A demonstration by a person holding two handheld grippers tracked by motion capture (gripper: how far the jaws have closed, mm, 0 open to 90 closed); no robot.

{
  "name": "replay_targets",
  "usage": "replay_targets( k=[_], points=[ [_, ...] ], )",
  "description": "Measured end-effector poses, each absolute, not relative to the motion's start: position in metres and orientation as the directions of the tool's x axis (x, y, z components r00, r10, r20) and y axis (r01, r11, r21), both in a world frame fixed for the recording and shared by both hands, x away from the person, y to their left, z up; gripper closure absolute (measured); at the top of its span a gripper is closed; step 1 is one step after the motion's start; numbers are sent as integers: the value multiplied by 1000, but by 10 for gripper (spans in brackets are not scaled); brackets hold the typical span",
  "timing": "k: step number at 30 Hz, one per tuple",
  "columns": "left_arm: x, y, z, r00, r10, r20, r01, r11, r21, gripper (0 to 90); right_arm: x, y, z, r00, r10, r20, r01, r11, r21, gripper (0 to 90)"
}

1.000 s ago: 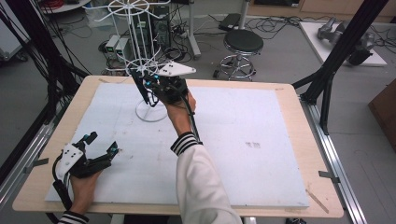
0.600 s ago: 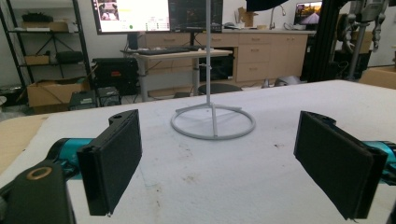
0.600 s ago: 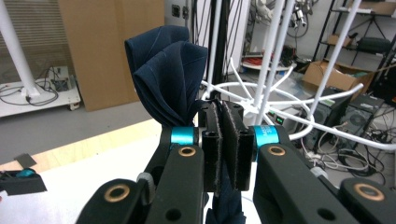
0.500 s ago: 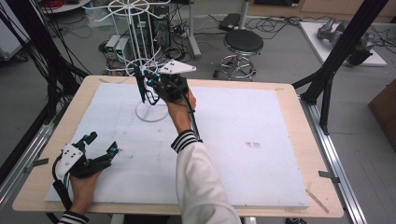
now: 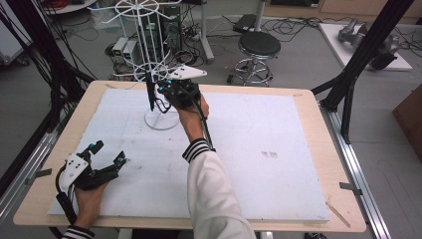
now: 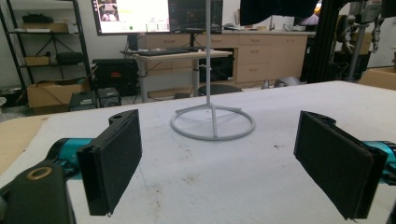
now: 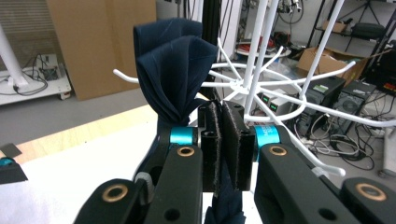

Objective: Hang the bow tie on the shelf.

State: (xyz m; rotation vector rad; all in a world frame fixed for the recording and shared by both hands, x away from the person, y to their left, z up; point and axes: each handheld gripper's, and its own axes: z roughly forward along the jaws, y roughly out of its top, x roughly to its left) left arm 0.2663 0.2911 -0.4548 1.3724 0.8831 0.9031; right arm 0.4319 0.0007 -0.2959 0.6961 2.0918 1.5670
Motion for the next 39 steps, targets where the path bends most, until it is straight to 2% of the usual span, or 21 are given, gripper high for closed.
replay_targets(
  k=[16,22,27,29,34,37,39],
  points=[
    [266,291,-455,408,913,10,-19,-3,1000,155,431,-4,-295,-778,626,-52,136,248,959,811],
    [266,291,-455,408,913,9,-20,-1,1000,155,426,-8,-289,-777,626,-70,110,243,964,767],
    [266,291,-455,408,913,8,-18,-1,1000,156,416,-21,-279,-777,626,-66,103,231,967,633],
    [267,291,-455,407,913,5,-16,1,1000,155,410,-28,-274,-774,631,-60,105,221,970,512],
    [267,290,-455,405,914,10,-16,-4,1000,155,387,-55,-269,-746,661,-84,93,228,969,294],
    [267,290,-455,405,914,14,-19,-7,1000,155,373,-77,-267,-728,678,-98,84,230,970,213],
    [267,290,-455,404,915,19,-15,-14,1000,155,362,-90,-266,-716,690,-103,74,222,972,193]
  ],
)
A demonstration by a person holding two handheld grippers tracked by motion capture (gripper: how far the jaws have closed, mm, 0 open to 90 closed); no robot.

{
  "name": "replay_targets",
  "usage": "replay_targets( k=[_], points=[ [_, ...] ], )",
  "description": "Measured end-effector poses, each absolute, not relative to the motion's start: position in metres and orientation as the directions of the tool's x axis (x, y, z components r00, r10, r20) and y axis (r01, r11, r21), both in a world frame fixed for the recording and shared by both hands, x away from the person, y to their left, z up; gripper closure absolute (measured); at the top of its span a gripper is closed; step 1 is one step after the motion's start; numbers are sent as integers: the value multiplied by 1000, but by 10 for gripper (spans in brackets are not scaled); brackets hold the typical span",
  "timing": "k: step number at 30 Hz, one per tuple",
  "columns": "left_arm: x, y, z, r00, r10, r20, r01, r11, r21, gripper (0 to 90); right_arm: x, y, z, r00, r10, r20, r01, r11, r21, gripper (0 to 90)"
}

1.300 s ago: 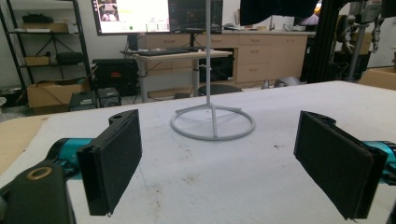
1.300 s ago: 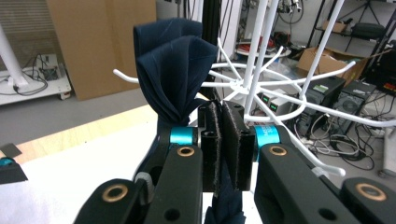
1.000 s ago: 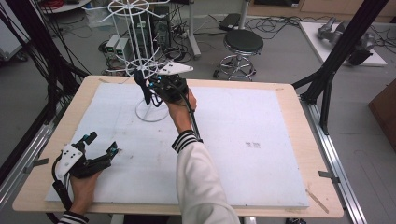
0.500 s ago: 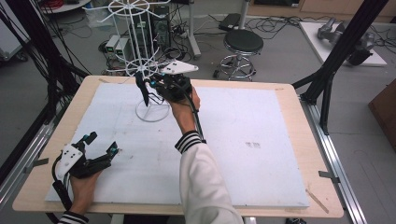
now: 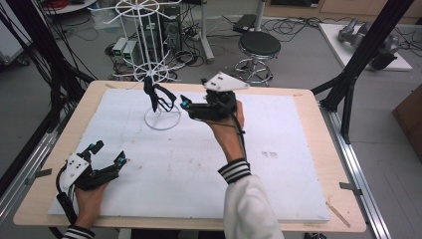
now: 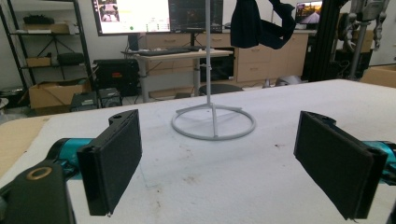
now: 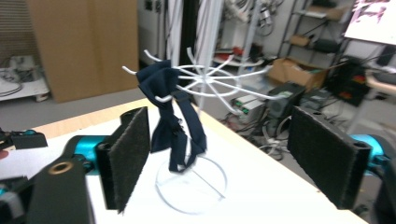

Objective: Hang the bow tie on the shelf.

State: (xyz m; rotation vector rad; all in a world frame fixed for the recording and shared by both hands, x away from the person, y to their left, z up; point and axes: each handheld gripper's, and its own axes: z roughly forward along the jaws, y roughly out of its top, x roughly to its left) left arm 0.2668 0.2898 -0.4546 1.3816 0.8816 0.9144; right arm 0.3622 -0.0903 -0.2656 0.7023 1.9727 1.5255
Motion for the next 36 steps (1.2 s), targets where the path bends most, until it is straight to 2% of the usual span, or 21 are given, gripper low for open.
replay_targets(
  k=[5,9,14,21,27,33,36],
  points=[
    [266,290,-455,404,915,14,-15,-9,1000,154,331,-133,-269,-714,693,-97,54,193,980,121],
    [267,290,-455,405,914,10,-12,-5,1000,154,300,-172,-281,-695,708,-124,27,198,980,120],
    [266,291,-455,405,914,8,-16,-1,1000,154,264,-226,-310,-654,749,-111,19,163,986,120],
    [267,290,-455,404,915,6,-15,0,1000,154,243,-280,-356,-570,819,-67,8,87,996,120],
    [266,291,-455,402,916,10,-24,0,1000,153,239,-299,-397,-498,867,-13,0,15,1000,119],
    [265,291,-455,403,915,11,-27,0,1000,153,243,-298,-432,-424,906,6,-21,-16,1000,118],
    [265,291,-455,402,915,12,-29,0,1000,152,247,-297,-446,-401,915,48,8,-49,999,118]
  ],
)
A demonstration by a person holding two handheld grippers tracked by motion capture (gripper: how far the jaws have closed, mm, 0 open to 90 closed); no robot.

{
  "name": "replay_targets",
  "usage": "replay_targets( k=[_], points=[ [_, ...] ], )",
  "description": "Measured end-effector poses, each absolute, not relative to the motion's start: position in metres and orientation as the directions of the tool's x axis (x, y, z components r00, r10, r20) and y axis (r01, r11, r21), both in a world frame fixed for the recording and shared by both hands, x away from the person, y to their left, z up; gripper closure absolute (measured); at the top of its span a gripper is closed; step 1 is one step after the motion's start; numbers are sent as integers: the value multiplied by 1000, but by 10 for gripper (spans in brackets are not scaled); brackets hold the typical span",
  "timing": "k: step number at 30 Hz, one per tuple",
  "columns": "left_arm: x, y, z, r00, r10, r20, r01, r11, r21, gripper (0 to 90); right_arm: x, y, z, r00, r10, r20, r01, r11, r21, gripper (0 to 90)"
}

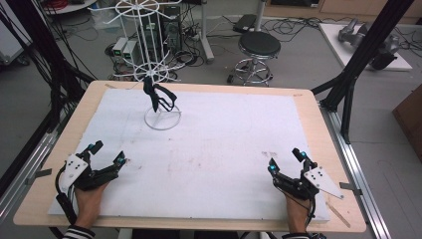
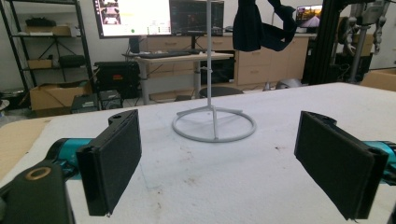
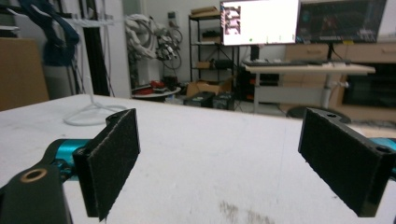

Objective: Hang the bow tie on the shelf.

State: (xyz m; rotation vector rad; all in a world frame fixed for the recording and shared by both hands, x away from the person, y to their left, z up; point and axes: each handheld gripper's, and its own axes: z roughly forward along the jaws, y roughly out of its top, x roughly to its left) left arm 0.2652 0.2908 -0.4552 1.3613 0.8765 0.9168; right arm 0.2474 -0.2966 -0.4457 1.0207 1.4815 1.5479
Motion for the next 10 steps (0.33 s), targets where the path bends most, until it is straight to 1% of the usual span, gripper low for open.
replay_targets(
  k=[2,4,6,9,10],
  points=[
    [265,291,-455,403,915,12,-28,-1,1000,152,250,-295,-454,-399,914,77,31,-70,997,118],
    [265,291,-455,403,915,12,-27,-1,1000,153,250,-294,-454,-395,918,46,13,-44,999,118],
    [265,291,-455,402,915,14,-29,-2,1000,152,251,-292,-455,-397,917,39,15,-36,999,118],
    [265,290,-455,402,916,15,-31,-4,1000,152,250,-288,-455,-396,918,-2,10,7,1000,119],
    [265,291,-455,403,915,15,-30,-3,1000,153,251,-288,-455,-397,918,2,19,6,1000,119]
  ],
)
